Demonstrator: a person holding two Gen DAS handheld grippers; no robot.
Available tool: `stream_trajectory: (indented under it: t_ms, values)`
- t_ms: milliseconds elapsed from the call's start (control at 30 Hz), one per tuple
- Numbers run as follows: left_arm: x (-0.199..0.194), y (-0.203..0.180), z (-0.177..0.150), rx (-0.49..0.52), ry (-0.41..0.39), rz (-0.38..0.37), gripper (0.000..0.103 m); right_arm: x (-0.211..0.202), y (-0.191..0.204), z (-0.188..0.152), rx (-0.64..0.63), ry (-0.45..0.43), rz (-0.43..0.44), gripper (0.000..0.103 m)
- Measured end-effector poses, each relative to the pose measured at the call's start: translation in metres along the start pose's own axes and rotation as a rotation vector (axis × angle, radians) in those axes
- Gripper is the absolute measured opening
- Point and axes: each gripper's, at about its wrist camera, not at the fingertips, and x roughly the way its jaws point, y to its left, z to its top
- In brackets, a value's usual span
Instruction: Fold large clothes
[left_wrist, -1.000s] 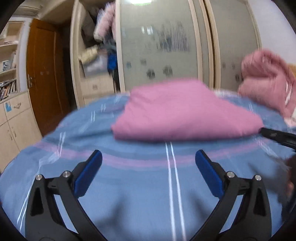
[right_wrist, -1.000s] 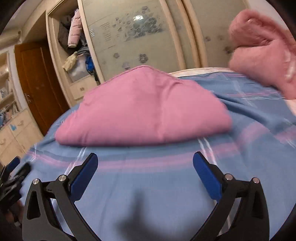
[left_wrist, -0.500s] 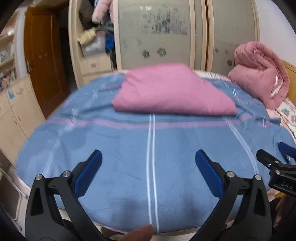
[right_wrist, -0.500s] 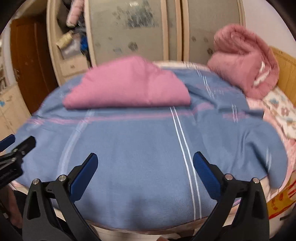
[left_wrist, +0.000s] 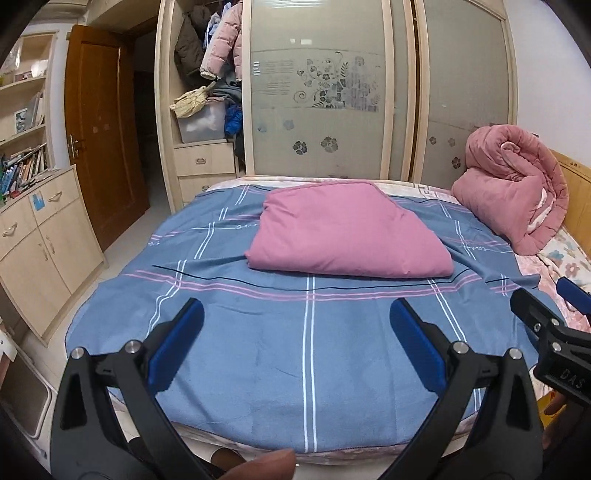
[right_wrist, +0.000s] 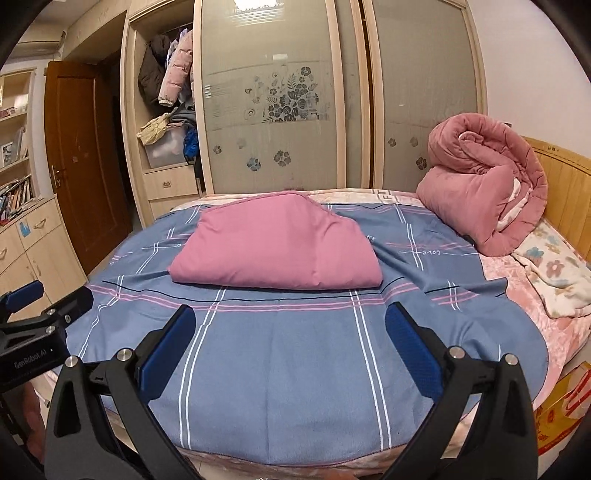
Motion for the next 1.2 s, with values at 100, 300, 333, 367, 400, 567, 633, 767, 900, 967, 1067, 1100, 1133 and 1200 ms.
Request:
stream_trajectory:
  t_ms: [100, 300, 333, 367, 400, 567, 633, 767, 900, 967, 1067, 1100, 1133, 1200]
  values:
    - [0.0027, -0.0022, -0.0022, 0.010, 0.010, -0.010, 0.101, 0.0009, 0.0012, 0.0002, 0.002, -0.003, -0.005, 0.102]
    - [0.0031, -0.0021, -0.0028, 0.013, 0.014, -0.016, 0.101, 0.0044, 0.0020, -0.0008, 0.001, 0.004, -0.010, 0.102]
    - [0.0032, -0.0023, -0.0028, 0.012, 0.015, -0.014, 0.101, 0.0043, 0.0028, -0.0008, 0.000, 0.003, -0.010, 0.102]
    - [0.0037, -0.0020, -0.0030, 0.009, 0.014, -0.013, 0.101, 0.0043, 0.0026, -0.0008, 0.000, 0.005, -0.008, 0.102]
    - [0.0045, -0.0020, -0.0035, 0.009, 0.014, -0.012, 0.101, 0.0040, 0.0029, -0.0009, 0.000, 0.003, -0.008, 0.102]
    - [0.0062, -0.0024, -0.0041, 0.009, 0.016, -0.012, 0.101, 0.0037, 0.0044, -0.0011, -0.001, 0.003, -0.011, 0.102]
    - [0.0062, -0.0017, -0.0038, 0.012, 0.018, -0.014, 0.101, 0.0038, 0.0050, -0.0012, -0.002, 0.003, -0.011, 0.102]
    - [0.0070, -0.0020, -0.0046, 0.017, 0.016, -0.016, 0.101, 0.0032, 0.0053, -0.0009, 0.002, 0.003, -0.010, 0.102]
    - [0.0071, -0.0014, -0.0051, 0.018, 0.015, -0.018, 0.101, 0.0031, 0.0056, -0.0005, 0.000, 0.001, -0.012, 0.102]
    - [0.0069, -0.0015, -0.0051, 0.018, 0.015, -0.016, 0.101, 0.0033, 0.0058, -0.0003, -0.002, 0.000, -0.012, 0.102]
    - [0.0068, -0.0021, -0.0050, 0.018, 0.015, -0.018, 0.101, 0.0038, 0.0055, -0.0007, 0.000, 0.000, -0.013, 0.102]
    - [0.0070, -0.0022, -0.0050, 0.018, 0.015, -0.017, 0.101, 0.0039, 0.0051, -0.0004, 0.003, 0.001, -0.013, 0.102]
    - [0.0070, -0.0022, -0.0050, 0.018, 0.015, -0.016, 0.101, 0.0038, 0.0044, -0.0004, 0.003, 0.001, -0.014, 0.102]
    - [0.0067, -0.0018, -0.0054, 0.018, 0.015, -0.018, 0.101, 0.0040, 0.0037, 0.0001, 0.004, 0.000, -0.015, 0.102]
